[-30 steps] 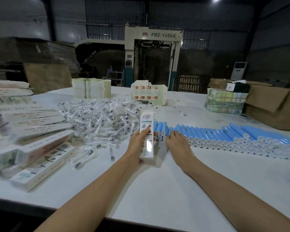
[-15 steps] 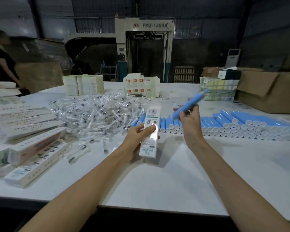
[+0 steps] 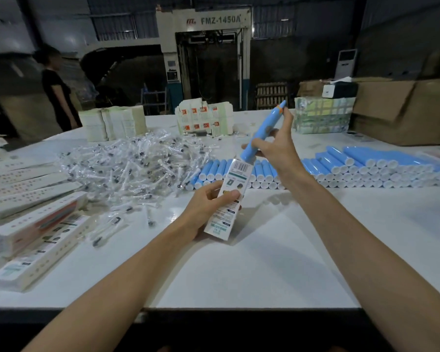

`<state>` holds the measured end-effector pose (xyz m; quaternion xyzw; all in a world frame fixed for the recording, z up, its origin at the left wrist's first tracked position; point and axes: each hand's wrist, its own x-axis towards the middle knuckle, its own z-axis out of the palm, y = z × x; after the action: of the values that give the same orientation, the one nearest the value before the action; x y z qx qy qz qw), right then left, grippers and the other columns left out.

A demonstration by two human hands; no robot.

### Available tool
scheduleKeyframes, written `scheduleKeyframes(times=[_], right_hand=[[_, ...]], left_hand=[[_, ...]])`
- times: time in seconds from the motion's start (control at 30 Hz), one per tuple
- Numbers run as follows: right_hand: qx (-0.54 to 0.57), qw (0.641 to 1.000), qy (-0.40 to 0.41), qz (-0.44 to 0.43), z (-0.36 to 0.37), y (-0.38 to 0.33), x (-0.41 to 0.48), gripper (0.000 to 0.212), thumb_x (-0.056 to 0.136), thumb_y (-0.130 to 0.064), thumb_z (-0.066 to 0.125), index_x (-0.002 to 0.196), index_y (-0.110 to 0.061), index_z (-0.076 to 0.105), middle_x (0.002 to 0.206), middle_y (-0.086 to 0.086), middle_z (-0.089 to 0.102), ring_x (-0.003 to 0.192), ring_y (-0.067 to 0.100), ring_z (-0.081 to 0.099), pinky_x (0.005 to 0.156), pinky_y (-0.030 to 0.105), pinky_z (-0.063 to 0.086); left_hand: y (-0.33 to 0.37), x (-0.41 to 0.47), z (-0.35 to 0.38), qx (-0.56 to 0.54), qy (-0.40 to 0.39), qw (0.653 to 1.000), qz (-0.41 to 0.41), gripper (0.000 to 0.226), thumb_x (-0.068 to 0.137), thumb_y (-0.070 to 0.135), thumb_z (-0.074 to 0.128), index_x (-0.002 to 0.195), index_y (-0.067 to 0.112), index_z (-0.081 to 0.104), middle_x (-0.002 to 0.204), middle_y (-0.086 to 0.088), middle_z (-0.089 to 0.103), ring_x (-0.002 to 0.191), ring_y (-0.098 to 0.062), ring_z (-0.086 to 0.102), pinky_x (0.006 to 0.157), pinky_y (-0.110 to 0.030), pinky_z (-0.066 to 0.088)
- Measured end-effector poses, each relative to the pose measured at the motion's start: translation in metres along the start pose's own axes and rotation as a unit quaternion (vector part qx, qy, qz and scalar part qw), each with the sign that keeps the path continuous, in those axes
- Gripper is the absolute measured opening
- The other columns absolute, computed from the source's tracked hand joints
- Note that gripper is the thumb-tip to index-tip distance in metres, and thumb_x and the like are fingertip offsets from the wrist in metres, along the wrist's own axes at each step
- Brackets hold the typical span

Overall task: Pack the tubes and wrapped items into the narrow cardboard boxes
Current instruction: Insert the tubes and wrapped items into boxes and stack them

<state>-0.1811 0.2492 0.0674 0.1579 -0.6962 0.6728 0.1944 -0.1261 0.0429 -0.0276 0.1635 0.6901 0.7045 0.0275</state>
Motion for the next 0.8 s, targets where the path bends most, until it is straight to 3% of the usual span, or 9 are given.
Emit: scheduleKeyframes(times=[0.1,0.2,0.3,0.4,0.5,0.6,0.63,0.7,0.8], right_hand=[[-0.040,0.999,-0.035,0.009,-0.002,0.000,-0.001,0.065,0.099,-0.015,0.065,0.150,-0.032,0.028,0.115,0.021,0.066,0.100,0.025,0.072,0.088,0.036,0.058],[-0.079,0.996,-0.027,0.011,-0.004,-0.001,-0.001,0.037,0.104,-0.030,0.062,0.135,-0.028,0.043,0.109,0.020,0.070,0.090,0.020,0.063,0.079,0.034,0.048],[-0.139,0.988,-0.060,0.019,-0.004,0.001,0.002,0.027,0.101,-0.032,0.066,0.121,-0.020,0.051,0.108,0.007,0.064,0.090,0.014,0.058,0.075,0.027,0.045],[-0.172,0.979,-0.110,0.017,0.003,0.005,-0.004,0.028,0.097,-0.025,0.071,0.117,-0.022,0.052,0.099,-0.004,0.063,0.092,0.013,0.063,0.070,0.022,0.051],[-0.178,0.979,-0.097,-0.027,0.008,0.005,-0.009,0.037,0.097,-0.025,0.070,0.126,-0.033,0.048,0.098,-0.003,0.058,0.079,0.004,0.060,0.069,0.026,0.051],[-0.237,0.964,-0.116,-0.040,0.015,0.010,-0.015,0.018,0.105,-0.027,0.061,0.123,-0.025,0.058,0.112,0.000,0.050,0.090,0.013,0.059,0.065,0.018,0.049],[-0.260,0.957,-0.127,-0.037,0.018,0.013,-0.018,0.019,0.106,-0.027,0.059,0.125,-0.021,0.059,0.116,0.001,0.047,0.094,0.017,0.058,0.066,0.017,0.051],[-0.328,0.935,-0.115,-0.073,0.026,0.016,-0.027,0.027,0.106,-0.023,0.059,0.132,-0.015,0.058,0.123,0.001,0.045,0.105,0.019,0.056,0.083,0.025,0.054],[-0.432,0.863,-0.054,-0.254,0.049,0.005,-0.036,0.028,0.104,-0.016,0.058,0.131,-0.011,0.062,0.125,0.006,0.053,0.117,0.024,0.053,0.102,0.043,0.046]], left_hand=[[0.003,-0.001,0.000,0.007,0.008,1.000,0.003,0.032,0.089,0.042,0.086,0.119,0.033,0.079,0.113,-0.012,0.081,0.091,-0.024,0.080,0.070,-0.030,0.063],[0.004,0.000,0.001,0.012,0.016,1.000,0.007,0.030,0.088,0.044,0.084,0.117,0.039,0.078,0.116,-0.008,0.081,0.098,-0.029,0.080,0.077,-0.036,0.066],[0.005,0.000,0.004,-0.010,0.024,1.000,0.015,0.033,0.094,0.041,0.081,0.125,0.034,0.074,0.118,-0.008,0.080,0.104,-0.036,0.079,0.086,-0.046,0.067],[0.007,-0.002,0.003,-0.034,0.034,0.999,0.003,0.039,0.098,0.046,0.078,0.133,0.032,0.068,0.120,-0.007,0.078,0.100,-0.042,0.079,0.079,-0.048,0.067],[0.003,-0.003,0.000,-0.028,0.030,0.999,0.000,0.041,0.098,0.056,0.074,0.132,0.034,0.065,0.120,-0.010,0.078,0.091,-0.046,0.079,0.074,-0.047,0.067],[0.000,-0.002,-0.004,-0.026,0.042,0.999,-0.002,0.036,0.099,0.057,0.071,0.128,0.036,0.066,0.118,-0.011,0.079,0.082,-0.042,0.079,0.073,-0.047,0.067],[-0.002,-0.001,-0.005,-0.033,0.044,0.998,-0.003,0.033,0.100,0.056,0.071,0.126,0.036,0.067,0.117,-0.012,0.079,0.079,-0.040,0.078,0.073,-0.047,0.067],[-0.005,0.001,-0.007,-0.044,0.050,0.998,-0.002,0.032,0.100,0.053,0.071,0.124,0.033,0.068,0.116,-0.015,0.079,0.075,-0.037,0.077,0.069,-0.044,0.066],[-0.007,0.004,-0.006,-0.049,0.063,0.997,-0.003,0.034,0.104,0.046,0.069,0.127,0.022,0.065,0.110,-0.015,0.079,0.072,-0.035,0.075,0.065,-0.041,0.066]])
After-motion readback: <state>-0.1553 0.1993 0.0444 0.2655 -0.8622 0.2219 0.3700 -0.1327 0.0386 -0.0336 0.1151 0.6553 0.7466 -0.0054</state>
